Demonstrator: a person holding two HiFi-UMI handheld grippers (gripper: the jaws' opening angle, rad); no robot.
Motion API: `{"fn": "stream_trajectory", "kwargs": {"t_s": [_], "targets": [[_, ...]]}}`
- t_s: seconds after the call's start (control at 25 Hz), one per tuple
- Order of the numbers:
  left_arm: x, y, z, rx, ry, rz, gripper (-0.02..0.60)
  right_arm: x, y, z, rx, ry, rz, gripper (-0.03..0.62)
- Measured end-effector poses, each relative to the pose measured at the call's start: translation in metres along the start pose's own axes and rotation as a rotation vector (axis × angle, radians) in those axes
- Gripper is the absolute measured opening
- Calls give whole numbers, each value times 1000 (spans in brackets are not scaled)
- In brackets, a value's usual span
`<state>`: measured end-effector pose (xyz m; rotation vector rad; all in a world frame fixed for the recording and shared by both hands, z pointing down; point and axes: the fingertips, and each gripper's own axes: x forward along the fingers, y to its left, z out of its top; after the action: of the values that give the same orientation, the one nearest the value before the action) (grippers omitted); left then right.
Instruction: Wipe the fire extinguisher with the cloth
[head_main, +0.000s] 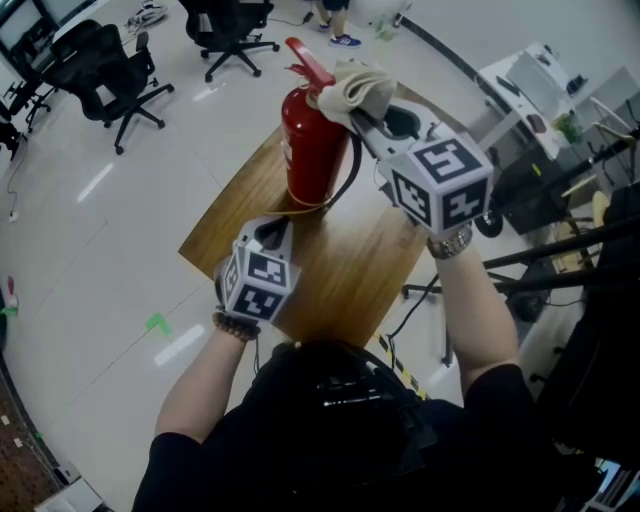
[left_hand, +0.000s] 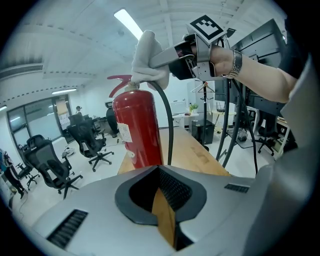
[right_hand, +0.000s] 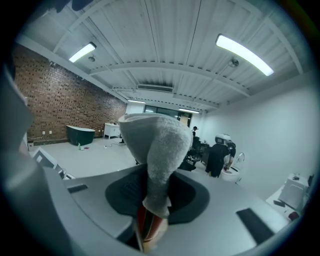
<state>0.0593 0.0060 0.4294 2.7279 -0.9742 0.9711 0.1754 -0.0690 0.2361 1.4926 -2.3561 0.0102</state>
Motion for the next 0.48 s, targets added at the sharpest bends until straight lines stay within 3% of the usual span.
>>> {"fn": "stream_trajectory", "kwargs": {"t_s": [0.48], "targets": [[8,-12,0,16,14,-20,0,-22,15,-42,36,12,13,109]]}}
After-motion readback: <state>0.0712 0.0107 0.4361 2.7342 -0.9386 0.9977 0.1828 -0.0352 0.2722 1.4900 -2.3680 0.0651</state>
